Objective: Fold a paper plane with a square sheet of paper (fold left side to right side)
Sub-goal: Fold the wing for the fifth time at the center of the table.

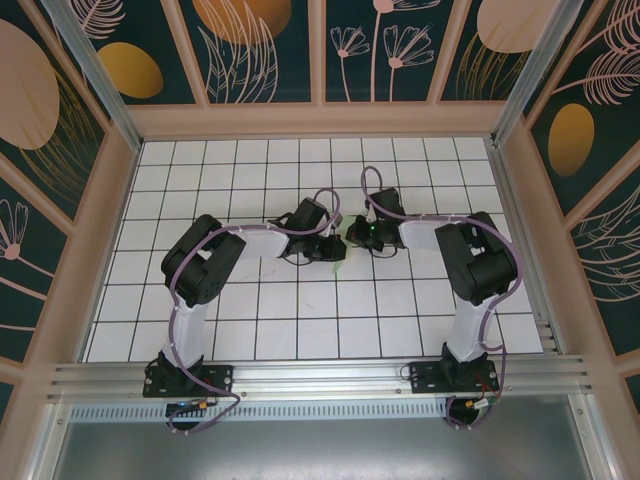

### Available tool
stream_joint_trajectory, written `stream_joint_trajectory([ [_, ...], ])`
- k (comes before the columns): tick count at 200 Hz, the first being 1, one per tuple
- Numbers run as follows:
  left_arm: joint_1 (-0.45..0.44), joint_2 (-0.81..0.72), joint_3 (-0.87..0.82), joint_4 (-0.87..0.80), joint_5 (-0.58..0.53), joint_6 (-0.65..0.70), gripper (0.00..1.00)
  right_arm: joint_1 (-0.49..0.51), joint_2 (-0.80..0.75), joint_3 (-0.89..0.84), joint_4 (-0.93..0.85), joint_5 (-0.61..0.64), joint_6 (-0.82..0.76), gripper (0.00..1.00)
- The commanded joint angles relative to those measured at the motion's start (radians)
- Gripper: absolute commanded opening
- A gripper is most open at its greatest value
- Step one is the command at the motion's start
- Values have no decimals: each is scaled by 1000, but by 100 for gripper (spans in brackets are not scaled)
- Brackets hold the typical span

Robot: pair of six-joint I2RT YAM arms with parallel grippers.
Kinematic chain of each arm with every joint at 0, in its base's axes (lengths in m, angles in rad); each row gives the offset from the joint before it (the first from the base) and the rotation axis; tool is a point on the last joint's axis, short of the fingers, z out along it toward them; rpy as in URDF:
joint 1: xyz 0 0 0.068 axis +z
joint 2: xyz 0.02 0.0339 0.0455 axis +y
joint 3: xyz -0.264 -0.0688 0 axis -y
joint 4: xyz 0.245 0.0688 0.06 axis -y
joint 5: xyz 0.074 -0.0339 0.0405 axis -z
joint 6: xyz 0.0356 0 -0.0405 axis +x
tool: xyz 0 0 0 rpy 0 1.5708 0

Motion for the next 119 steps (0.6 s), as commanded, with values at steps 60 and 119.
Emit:
stream_joint_trajectory([
  [60, -7, 56, -17, -108, -44, 27, 10, -114, 110, 127, -51, 98, -90, 3],
  [119, -6, 51, -21, -107, -43, 25, 9, -177, 177, 233, -79, 80, -118, 4],
])
